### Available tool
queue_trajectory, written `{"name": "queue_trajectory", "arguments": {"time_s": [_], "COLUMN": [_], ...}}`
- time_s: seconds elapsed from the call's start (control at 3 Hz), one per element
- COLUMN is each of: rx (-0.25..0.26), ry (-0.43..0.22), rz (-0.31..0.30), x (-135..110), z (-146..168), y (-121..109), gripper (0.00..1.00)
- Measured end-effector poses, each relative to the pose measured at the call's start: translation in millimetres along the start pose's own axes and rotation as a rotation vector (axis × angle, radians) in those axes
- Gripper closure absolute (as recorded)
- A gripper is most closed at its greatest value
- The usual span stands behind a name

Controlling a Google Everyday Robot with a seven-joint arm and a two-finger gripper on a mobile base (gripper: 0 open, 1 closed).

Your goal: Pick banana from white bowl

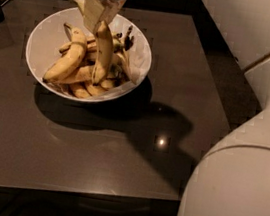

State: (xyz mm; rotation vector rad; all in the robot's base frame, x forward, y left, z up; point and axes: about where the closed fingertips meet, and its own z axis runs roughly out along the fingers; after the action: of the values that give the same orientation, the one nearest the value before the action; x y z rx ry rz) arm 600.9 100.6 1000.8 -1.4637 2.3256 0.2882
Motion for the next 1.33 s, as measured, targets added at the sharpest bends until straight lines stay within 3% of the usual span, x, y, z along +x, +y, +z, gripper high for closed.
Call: {"name": "queue_trajectory", "arguments": {"time_s": [1.0,1.33], "rx": [-0.054,-0.054], "ry": [-0.146,-0.148], "rz": [0.016,0.019], "x": [44.8,46.4], "z": [-23.1,-23.3], "y": [18.1,17.6], "gripper": [1.00,1.00]}}
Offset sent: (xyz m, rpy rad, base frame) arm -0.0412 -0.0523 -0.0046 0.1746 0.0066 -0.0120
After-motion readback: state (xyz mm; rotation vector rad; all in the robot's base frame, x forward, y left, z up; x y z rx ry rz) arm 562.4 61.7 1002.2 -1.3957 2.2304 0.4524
